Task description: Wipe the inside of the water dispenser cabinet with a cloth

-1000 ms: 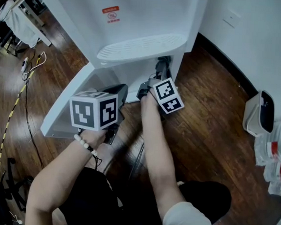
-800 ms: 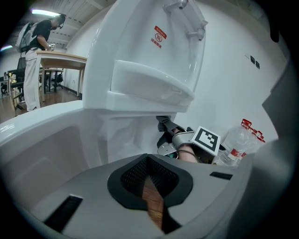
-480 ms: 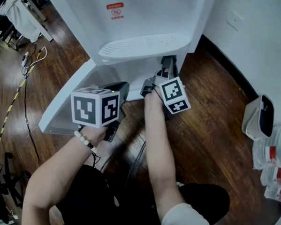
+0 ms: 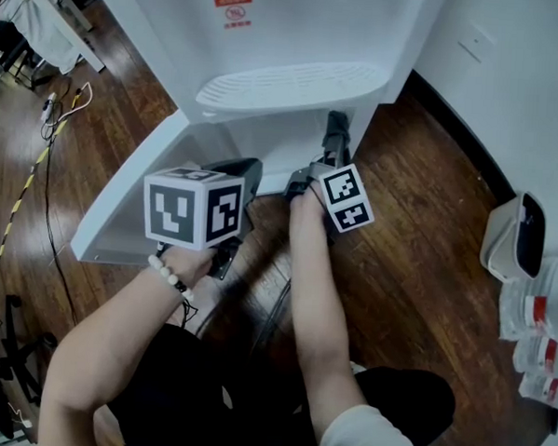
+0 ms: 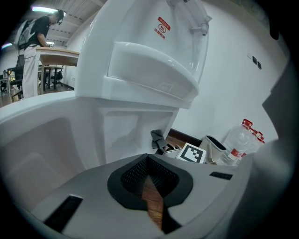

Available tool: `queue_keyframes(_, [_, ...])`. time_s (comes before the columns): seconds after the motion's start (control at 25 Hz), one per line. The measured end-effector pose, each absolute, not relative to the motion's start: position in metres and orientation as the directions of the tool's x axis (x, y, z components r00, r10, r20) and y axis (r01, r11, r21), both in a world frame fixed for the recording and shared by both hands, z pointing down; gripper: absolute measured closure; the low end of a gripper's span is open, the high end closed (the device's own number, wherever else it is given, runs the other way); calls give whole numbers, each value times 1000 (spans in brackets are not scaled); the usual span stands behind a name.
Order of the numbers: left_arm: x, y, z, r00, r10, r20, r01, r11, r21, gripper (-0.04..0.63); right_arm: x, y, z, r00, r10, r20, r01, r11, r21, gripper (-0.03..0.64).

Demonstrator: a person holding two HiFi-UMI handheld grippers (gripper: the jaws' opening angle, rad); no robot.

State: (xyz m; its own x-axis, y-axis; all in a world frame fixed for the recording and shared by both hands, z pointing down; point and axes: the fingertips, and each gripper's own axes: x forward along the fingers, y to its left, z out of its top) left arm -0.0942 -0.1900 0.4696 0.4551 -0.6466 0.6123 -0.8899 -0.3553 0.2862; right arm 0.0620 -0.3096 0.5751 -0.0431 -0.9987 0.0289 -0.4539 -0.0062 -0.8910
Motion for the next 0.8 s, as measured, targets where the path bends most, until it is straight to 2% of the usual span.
queue_keyframes(0.16, [-95,-191,471,457,-645,613,-889,-352,293,597,57,-311,597,-84,-993,88,-539,-29,-842,581])
queue_keyframes(0.28, [-98,-192,473,458,-643,614,-889,-349,298,597,38,-315,611,-206,-969,140,-637,24,-770,581])
queue_keyframes(0.44, [-99,-194,476,460,-638,617,-888,-349,300,597,9,-326,638,-340,-896,285,-826,140,-547,581])
queue_keyframes(0.6, [-99,-195,480,458,-635,622,-888,-348,299,597,1,-339,648,-318,-867,384,-926,197,-323,580])
queue_keyframes(0.8, [-101,-195,482,457,-630,629,-889,-341,304,597,-21,-354,676,-294,-806,514,-955,265,-131,578])
